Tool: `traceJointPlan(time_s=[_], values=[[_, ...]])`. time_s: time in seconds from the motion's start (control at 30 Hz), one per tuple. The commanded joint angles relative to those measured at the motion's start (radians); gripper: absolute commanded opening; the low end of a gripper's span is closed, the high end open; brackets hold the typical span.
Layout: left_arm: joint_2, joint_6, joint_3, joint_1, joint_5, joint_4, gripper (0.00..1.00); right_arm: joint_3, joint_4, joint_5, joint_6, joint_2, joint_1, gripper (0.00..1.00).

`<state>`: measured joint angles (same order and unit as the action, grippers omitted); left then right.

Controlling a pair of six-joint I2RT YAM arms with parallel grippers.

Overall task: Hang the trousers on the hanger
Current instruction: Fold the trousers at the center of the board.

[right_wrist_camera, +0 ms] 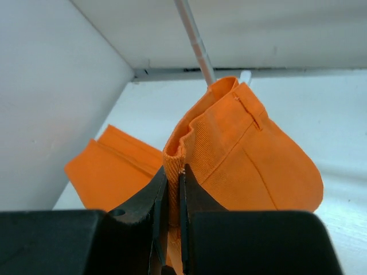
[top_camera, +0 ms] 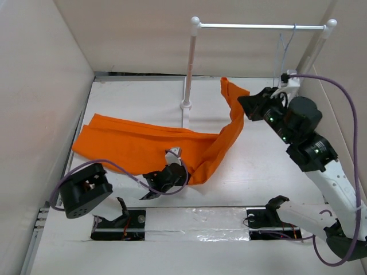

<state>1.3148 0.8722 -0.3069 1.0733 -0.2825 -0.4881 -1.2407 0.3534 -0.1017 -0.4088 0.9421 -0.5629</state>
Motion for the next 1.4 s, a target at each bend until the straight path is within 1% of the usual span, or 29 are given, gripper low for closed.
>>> traceJointPlan(time_s=[0.0, 0.03, 0.07, 0.17, 0.27, 0.37, 0.43, 0.47, 0.53, 0.6, 0.63, 0.7, 0.73, 0.77, 0.8, 0.83, 0.87, 0.9, 0.93, 0.97, 1.0, 1.03, 1.07, 1.13, 1.17, 1.2, 1.3, 1.37], values=[[0.135, 0.007, -0.082, 0.048, -0.018, -0.017, 0.0, -0.178, -0.041, 0.094, 0.037, -0.045, 0.029, 0.0], [0.17, 0.007, -0.13, 0.057, -0.021, -0.015, 0.0, -0.201, -0.019, 0.094, 0.041, -0.043, 0.044, 0.0], [0.238, 0.005, -0.152, 0.075, -0.021, -0.014, 0.0, -0.224, -0.008, 0.118, 0.048, -0.042, 0.044, 0.0], [0.346, 0.001, -0.245, 0.111, -0.012, -0.024, 0.0, -0.284, 0.018, 0.166, 0.057, -0.034, 0.072, 0.0], [0.429, -0.016, -0.351, 0.14, 0.006, -0.026, 0.0, -0.331, 0.036, 0.186, 0.064, -0.025, 0.112, 0.0], [0.492, -0.051, -0.475, 0.165, 0.017, -0.012, 0.0, -0.374, 0.05, 0.23, 0.068, -0.01, 0.124, 0.0], [0.515, -0.068, -0.535, 0.165, 0.043, -0.009, 0.0, -0.393, 0.067, 0.25, 0.073, 0.001, 0.124, 0.0], [0.53, -0.087, -0.588, 0.165, 0.055, -0.012, 0.0, -0.399, 0.068, 0.257, 0.074, 0.009, 0.124, 0.0], [0.537, -0.101, -0.656, 0.165, 0.091, -0.007, 0.0, -0.395, 0.061, 0.257, 0.073, 0.026, 0.103, 0.0], [0.511, -0.122, -0.676, 0.165, 0.086, 0.02, 0.0, -0.376, 0.044, 0.241, 0.073, 0.044, 0.071, 0.0], [0.486, -0.125, -0.675, 0.165, 0.077, 0.032, 0.0, -0.37, 0.023, 0.225, 0.071, 0.072, 0.034, 0.0], [0.373, -0.136, -0.617, 0.134, 0.06, 0.059, 0.0, -0.371, 0.004, 0.209, 0.073, 0.107, -0.005, 0.0], [0.319, -0.139, -0.589, 0.117, 0.056, 0.068, 0.0, -0.378, -0.014, 0.197, 0.073, 0.151, -0.041, 0.0], [0.202, -0.142, -0.533, 0.097, 0.055, 0.11, 0.06, -0.384, -0.028, 0.191, 0.074, 0.174, -0.061, 0.0], [0.139, -0.157, -0.506, 0.058, 0.048, 0.141, 0.22, -0.39, -0.042, 0.185, 0.076, 0.196, -0.078, 0.0], [0.067, -0.165, -0.485, 0.042, 0.033, 0.175, 0.28, -0.405, -0.072, 0.172, 0.076, 0.22, -0.097, 0.0], [-0.085, -0.171, -0.451, 0.03, 0.008, 0.263, 0.32, -0.417, -0.083, 0.169, 0.074, 0.275, -0.121, 0.0], [-0.159, -0.174, -0.442, 0.008, -0.054, 0.314, 0.4, -0.433, -0.09, 0.168, 0.073, 0.305, -0.132, 0.0], [-0.239, -0.179, -0.436, -0.005, -0.081, 0.36, 0.4, -0.465, -0.108, 0.177, 0.07, 0.335, -0.141, 0.0], [-0.388, -0.179, -0.434, -0.028, -0.133, 0.453, 0.41, -0.48, -0.131, 0.184, 0.061, 0.396, -0.159, 0.0], [-0.457, -0.177, -0.44, -0.029, -0.154, 0.488, 0.4, -0.494, -0.131, 0.184, 0.056, 0.424, -0.172, 0.0], [-0.527, -0.176, -0.446, -0.062, -0.17, 0.537, 0.4, -0.509, -0.152, 0.18, 0.054, 0.454, -0.186, 0.0], [-0.642, -0.174, -0.477, -0.081, -0.184, 0.606, 0.4, -0.547, -0.16, 0.172, 0.053, 0.483, -0.199, 0.0], [-0.728, -0.18, -0.527, -0.119, -0.231, 0.664, 0.39, -0.591, -0.18, 0.151, 0.054, 0.575, -0.25, 0.0], [-0.786, -0.199, -0.59, -0.119, -0.248, 0.69, 0.38, -0.633, -0.192, 0.143, 0.051, 0.607, -0.268, 0.0], [-0.802, -0.208, -0.628, -0.119, -0.301, 0.741, 0.38, -0.657, -0.201, 0.139, 0.042, 0.674, -0.305, 0.0], [-0.835, -0.239, -0.773, -0.119, -0.386, 0.833, 0.37, -0.751, -0.225, 0.123, 0.027, 0.785, -0.367, 0.0], [-0.861, -0.249, -0.831, -0.119, -0.409, 0.853, 0.36, -0.761, -0.286, 0.108, 0.016, 0.888, -0.437, 0.0]])
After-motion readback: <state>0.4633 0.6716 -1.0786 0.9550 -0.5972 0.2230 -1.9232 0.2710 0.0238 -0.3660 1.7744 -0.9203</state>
